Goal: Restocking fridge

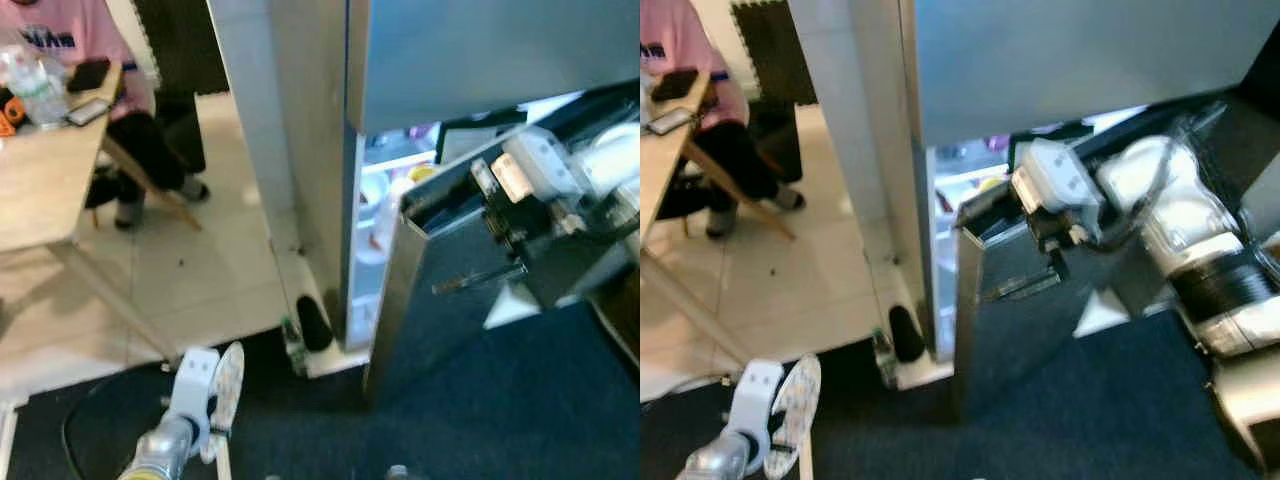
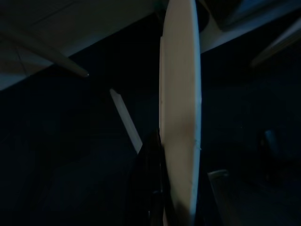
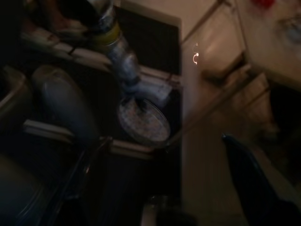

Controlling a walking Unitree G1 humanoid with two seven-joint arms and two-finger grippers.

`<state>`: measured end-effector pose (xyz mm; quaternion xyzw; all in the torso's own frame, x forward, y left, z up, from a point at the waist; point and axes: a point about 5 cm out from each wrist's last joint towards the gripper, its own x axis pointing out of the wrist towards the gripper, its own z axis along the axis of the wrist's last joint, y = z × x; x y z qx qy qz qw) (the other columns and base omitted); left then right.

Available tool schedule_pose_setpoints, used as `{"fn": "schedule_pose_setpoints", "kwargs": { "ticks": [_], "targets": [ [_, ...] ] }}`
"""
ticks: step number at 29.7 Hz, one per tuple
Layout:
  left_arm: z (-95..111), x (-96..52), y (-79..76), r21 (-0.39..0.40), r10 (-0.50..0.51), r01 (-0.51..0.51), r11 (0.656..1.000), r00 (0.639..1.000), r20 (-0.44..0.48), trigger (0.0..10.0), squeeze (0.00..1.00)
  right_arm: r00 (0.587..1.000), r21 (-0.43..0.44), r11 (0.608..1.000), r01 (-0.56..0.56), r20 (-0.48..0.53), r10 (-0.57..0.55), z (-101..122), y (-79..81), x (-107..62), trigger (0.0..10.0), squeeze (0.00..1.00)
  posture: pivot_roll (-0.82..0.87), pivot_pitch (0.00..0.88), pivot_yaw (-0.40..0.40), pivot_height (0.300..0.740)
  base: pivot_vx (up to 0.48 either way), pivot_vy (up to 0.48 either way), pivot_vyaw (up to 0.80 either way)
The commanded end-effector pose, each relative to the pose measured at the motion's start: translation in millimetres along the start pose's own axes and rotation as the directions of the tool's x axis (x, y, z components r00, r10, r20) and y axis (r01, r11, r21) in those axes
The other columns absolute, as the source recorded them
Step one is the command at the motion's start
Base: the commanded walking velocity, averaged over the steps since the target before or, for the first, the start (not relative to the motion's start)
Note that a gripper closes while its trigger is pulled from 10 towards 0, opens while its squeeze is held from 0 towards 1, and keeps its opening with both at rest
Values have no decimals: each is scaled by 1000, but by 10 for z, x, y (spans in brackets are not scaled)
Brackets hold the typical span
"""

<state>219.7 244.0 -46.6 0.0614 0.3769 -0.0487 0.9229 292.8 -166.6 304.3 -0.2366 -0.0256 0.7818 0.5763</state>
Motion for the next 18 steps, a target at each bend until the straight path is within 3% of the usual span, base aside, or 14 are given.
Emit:
{"fn": "schedule_pose_setpoints", "kwargs": {
  "ticks": [1,4,5,6,9,10,11,12,13,16,17,18],
  "targets": [
    [-99,-22,-10,-10,-1,1,1000,999,-32,10000,0,992,42,995,-86,96,82,29,158,104,10000,0,-45,89,-8,740,0,0,0],
    [-110,-24,-13,-12,1,-2,1000,999,-35,10000,0,989,116,985,-131,82,122,-160,288,190,10000,0,-50,77,-16,740,0,0,0],
    [-124,-24,-25,-15,0,-1,1000,999,-40,10000,0,986,210,964,-165,17,165,-486,446,317,10000,0,-55,72,-16,740,0,0,0],
    [-129,-24,-30,-15,-1,1,1000,999,-42,10000,0,983,243,954,-178,1,183,-579,503,356,10000,0,-55,72,-16,740,0,0,0],
    [-151,-20,-62,-20,-3,2,1000,999,-50,10000,0,959,406,904,-132,-177,219,-1180,756,394,10000,0,-49,60,-23,740,0,0,0],
    [-151,-20,-62,-20,-3,2,1000,999,-50,10000,0,959,406,904,-132,-177,219,-1180,756,394,10000,0,-49,60,-23,740,0,0,0],
    [-162,-20,-74,-23,-3,2,1000,999,-53,10000,0,951,464,879,-107,-211,227,-1376,857,396,10000,0,-44,56,-26,740,0,0,0],
    [-195,-27,-86,-31,-3,1,1000,998,-61,10000,0,944,591,804,-65,-224,241,-1666,1121,409,10000,0,-42,53,-25,740,0,0,0],
    [-195,-27,-86,-31,-3,1,1000,998,-61,10000,0,944,591,804,-65,-224,241,-1666,1121,409,10000,0,-42,53,-25,740,0,0,0],
    [-245,-42,-83,-45,3,-7,999,997,-75,10000,0,939,744,667,48,-261,225,-1980,1478,426,10000,0,-47,47,-23,740,0,0,0],
    [-245,-42,-83,-45,3,-7,999,997,-75,10000,0,939,744,667,48,-261,225,-1980,1478,426,10000,0,-47,47,-23,740,0,0,0],
    [-251,-46,-77,-49,8,-12,999,997,-76,10000,0,910,793,580,188,-363,202,-2225,1717,406,10000,0,-40,38,-24,740,0,0,0]
  ]
}}
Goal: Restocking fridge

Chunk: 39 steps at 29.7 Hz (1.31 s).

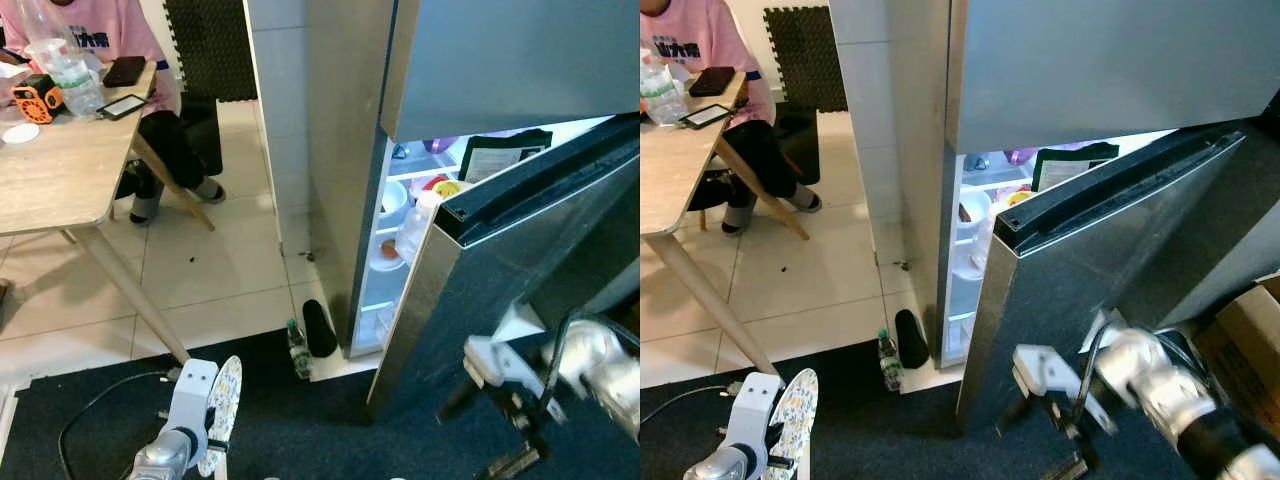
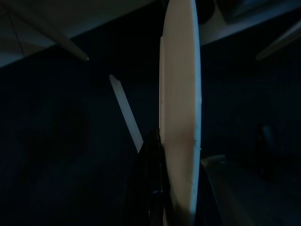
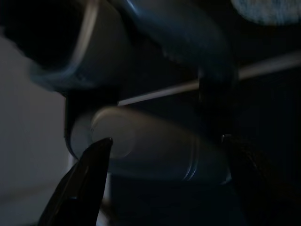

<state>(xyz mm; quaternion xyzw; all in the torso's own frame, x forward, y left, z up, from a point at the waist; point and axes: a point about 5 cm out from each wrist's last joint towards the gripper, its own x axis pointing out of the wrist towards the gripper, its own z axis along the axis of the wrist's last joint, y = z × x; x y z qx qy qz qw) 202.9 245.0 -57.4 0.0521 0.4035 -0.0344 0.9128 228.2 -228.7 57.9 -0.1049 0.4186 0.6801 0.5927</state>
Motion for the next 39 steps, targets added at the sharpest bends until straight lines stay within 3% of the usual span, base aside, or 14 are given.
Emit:
{"fn": "schedule_pose_setpoints", "kwargs": {
  "ticks": [1,3,4,6,8,9,10,13,15,19,22,25,31,39],
  "targets": [
    [-59,1,-53,-20,-5,5,1000,1000,-18,10000,0,997,90,994,65,-49,-60,-215,-14,69,10000,0,-40,38,-24,740,0,0,0],
    [-34,-2,-14,-31,11,-11,999,1000,-5,10000,0,981,239,951,196,-48,-190,-493,-62,188,10000,0,-40,38,-24,740,0,0,0],
    [-34,-2,-14,-31,11,-11,999,1000,-5,10000,0,981,239,951,196,-48,-190,-493,-62,188,10000,0,-40,38,-24,740,0,0,0],
    [42,3,28,-38,31,-29,999,999,27,10000,0,918,359,847,393,-106,-381,-768,-107,321,10000,0,-35,31,-24,740,0,0,0],
    [65,4,40,-37,36,-35,999,999,37,10000,0,901,384,817,431,-123,-417,-826,-106,354,10000,0,-35,31,-24,740,0,0,0],
    [137,12,60,-51,43,-39,998,997,68,10000,0,829,424,720,549,-161,-536,-924,-136,383,10000,0,-31,27,-23,740,0,0,0],
    [137,12,60,-51,43,-39,998,997,68,10000,0,829,424,720,549,-161,-536,-924,-136,383,10000,0,-31,27,-23,740,0,0,0],
    [467,35,127,-171,51,-15,985,976,212,10000,0,612,589,363,722,-298,-733,-1239,-64,484,10000,0,-31,20,-12,740,0,0,-163],
    [655,36,151,-172,42,8,985,958,285,10000,0,569,617,271,739,-356,-742,-1349,14,555,10000,0,-30,18,-8,740,0,0,-591],
    [931,30,145,-122,3,47,991,923,384,10000,0,540,635,194,748,-411,-735,-1440,101,691,10000,0,-30,16,0,740,0,0,-703],
    [1042,28,118,-113,-29,84,990,906,422,10000,0,530,633,170,755,-436,-727,-1474,142,759,10000,0,-28,14,3,740,0,0,-725],
    [1254,26,-61,-26,-189,232,972,849,494,10000,0,524,634,142,760,-470,-710,-1505,214,920,10000,0,-26,14,10,740,0,0,-731],
    [1336,21,-216,128,-298,270,954,816,495,10000,0,512,632,130,764,-472,-718,-1488,220,991,10000,0,-25,13,14,740,0,0,-244],
    [1488,8,-235,124,-264,235,964,795,546,10000,0,510,638,126,760,-464,-724,-1439,195,1051,10000,0,-27,11,20,740,0,0,0]
  ]
}}
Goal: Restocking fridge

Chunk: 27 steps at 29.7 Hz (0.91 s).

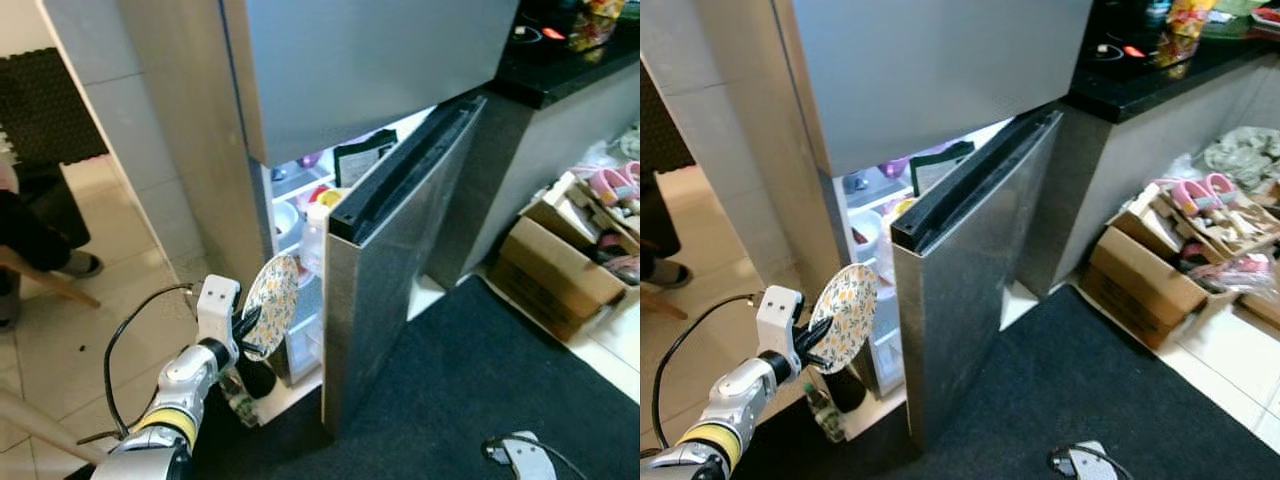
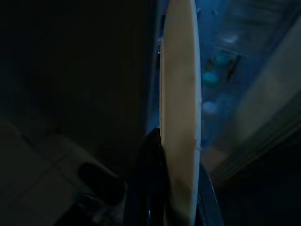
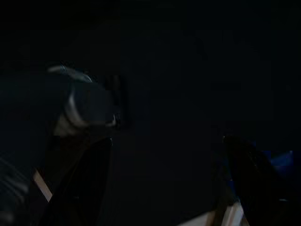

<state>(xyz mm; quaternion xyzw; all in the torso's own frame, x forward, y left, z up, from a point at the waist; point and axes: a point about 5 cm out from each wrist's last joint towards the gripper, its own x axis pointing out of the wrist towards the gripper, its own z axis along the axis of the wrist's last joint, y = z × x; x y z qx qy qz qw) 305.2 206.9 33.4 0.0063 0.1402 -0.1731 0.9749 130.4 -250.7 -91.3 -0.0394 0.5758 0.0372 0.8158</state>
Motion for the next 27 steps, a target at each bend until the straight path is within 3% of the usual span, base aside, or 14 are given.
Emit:
{"fn": "schedule_pose_setpoints", "kwargs": {
  "ticks": [1,5,12,22,27],
  "targets": [
    [89,48,-39,-4,-18,18,1000,999,47,10000,0,1000,6,1000,13,7,-13,6,-12,-2,10000,0,-27,11,20,740,0,0,0],
    [94,88,-162,-37,-89,92,995,993,74,10000,0,1000,-7,1000,19,0,-19,-12,1,3,10000,0,-27,11,20,740,0,0,0],
    [61,155,-381,3,-155,156,988,986,67,10000,0,1000,-12,1000,24,0,-24,-19,5,4,10000,0,-27,13,18,740,0,0,0],
    [185,211,-360,30,-98,96,995,989,108,10000,0,999,-15,999,33,10,-33,7,11,9,10000,0,-28,12,17,740,0,0,0],
    [237,271,-496,38,-141,138,990,981,134,10000,0,999,-14,999,31,11,-31,4,19,11,10000,0,-30,13,20,740,0,0,0]
  ]
}}
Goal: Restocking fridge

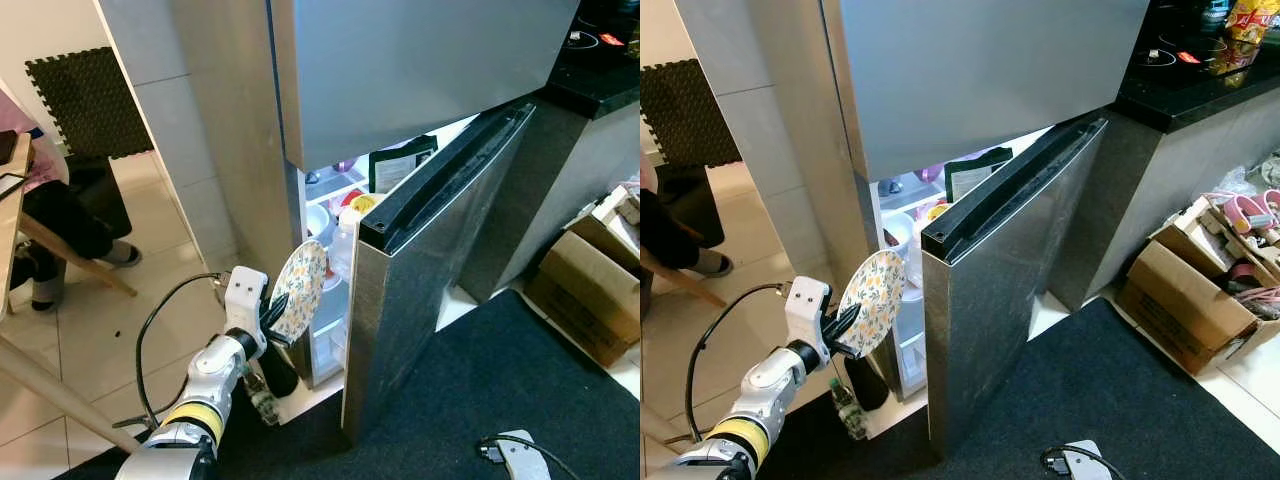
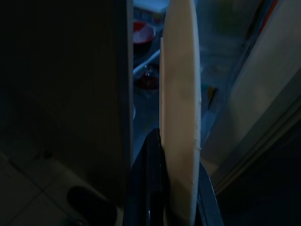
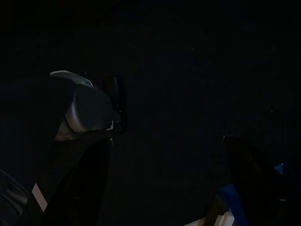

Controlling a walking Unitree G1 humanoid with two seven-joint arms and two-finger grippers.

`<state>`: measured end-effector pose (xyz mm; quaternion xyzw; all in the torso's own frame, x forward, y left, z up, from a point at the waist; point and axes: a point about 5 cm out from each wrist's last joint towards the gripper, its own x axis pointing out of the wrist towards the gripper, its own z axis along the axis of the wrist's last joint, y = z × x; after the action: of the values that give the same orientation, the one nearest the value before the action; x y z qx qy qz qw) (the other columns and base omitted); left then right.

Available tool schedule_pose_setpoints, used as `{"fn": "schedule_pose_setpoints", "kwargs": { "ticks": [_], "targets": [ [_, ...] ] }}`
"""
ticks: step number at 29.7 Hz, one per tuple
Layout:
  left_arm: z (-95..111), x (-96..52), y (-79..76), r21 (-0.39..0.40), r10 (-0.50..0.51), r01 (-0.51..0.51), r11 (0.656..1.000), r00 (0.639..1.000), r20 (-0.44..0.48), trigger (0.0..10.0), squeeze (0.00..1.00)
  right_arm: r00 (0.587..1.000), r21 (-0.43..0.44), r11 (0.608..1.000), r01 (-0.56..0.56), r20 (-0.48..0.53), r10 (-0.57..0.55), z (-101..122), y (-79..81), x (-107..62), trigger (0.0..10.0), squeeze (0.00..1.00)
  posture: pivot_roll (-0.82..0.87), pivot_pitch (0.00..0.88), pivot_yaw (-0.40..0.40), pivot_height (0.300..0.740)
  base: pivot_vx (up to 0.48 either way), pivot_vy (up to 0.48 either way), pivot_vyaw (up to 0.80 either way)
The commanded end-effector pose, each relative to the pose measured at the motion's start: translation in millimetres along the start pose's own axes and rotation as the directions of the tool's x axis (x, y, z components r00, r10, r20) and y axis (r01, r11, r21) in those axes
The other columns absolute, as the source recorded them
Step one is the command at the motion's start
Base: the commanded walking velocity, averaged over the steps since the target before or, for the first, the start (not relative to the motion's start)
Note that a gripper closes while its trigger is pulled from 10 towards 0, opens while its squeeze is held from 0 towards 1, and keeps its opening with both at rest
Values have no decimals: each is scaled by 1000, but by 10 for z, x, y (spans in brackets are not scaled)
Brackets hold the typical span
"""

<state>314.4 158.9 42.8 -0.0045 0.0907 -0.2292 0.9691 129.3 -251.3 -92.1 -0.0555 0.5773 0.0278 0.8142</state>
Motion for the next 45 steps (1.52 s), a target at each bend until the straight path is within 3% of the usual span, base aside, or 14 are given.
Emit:
{"fn": "schedule_pose_setpoints", "kwargs": {
  "ticks": [1,6,7,11,17,19,24,29,30,31,35,39,41,45],
  "targets": [
    [87,70,-64,18,-27,27,999,999,36,10000,0,1000,2,1000,-2,17,2,18,23,6,10000,0,-30,13,20,740,0,0,0],
    [104,142,-220,13,-85,85,996,995,51,10000,0,1000,4,1000,-2,19,2,24,24,7,10000,0,-33,5,20,740,0,0,0],
    [106,198,-396,9,-169,169,986,984,58,10000,0,1000,5,1000,-2,21,2,30,23,7,10000,0,-37,2,21,740,0,0,0],
    [118,242,-564,3,-253,253,967,965,70,10000,0,1000,8,1000,-1,25,0,41,19,6,10000,0,-37,2,21,740,0,0,0],
    [139,308,-898,9,-401,401,916,913,80,10000,0,1000,8,1000,0,24,0,41,16,6,10000,0,-36,3,21,740,0,0,0],
    [133,304,-1054,-4,-479,481,877,873,90,10000,0,1000,5,1000,-4,22,4,36,17,6,10000,0,-35,8,15,740,0,0,0],
    [118,279,-1222,-31,-559,565,825,822,104,10000,0,1000,-2,1000,-10,14,10,23,25,7,10000,0,-37,9,15,740,0,0,0],
    [-19,221,-1053,-54,-501,503,863,864,43,10000,0,1000,-2,1000,-20,-7,20,-29,48,9,10000,0,-38,11,17,740,0,0,0],
    [-127,148,-855,-68,-430,429,901,903,-8,10000,0,1000,-1,1000,-24,-10,24,-45,59,11,10000,0,-38,11,17,740,0,0,0],
    [-127,148,-855,-68,-430,429,901,903,-8,10000,0,1000,-1,1000,-24,-10,24,-45,59,11,10000,0,-38,11,17,740,0,0,0],
    [-472,-176,-298,-93,-170,155,984,967,-189,10000,0,1000,11,1000,-24,-4,24,-48,71,14,10000,0,-38,11,17,740,0,0,0],
    [-702,-445,-51,-107,-18,-15,994,953,-302,10000,0,1000,18,1000,-23,12,22,-18,78,17,10000,0,-38,11,17,740,0,0,0],
    [-916,-712,81,-150,99,-168,974,917,-387,10000,0,999,24,999,-21,30,21,29,79,20,10000,0,-29,11,20,740,0,0,0],
    [-1013,-829,107,-157,138,-224,962,894,-427,10000,0,999,25,999,-22,37,21,46,81,21,10000,0,-29,11,20,740,0,0,0]
  ]
}}
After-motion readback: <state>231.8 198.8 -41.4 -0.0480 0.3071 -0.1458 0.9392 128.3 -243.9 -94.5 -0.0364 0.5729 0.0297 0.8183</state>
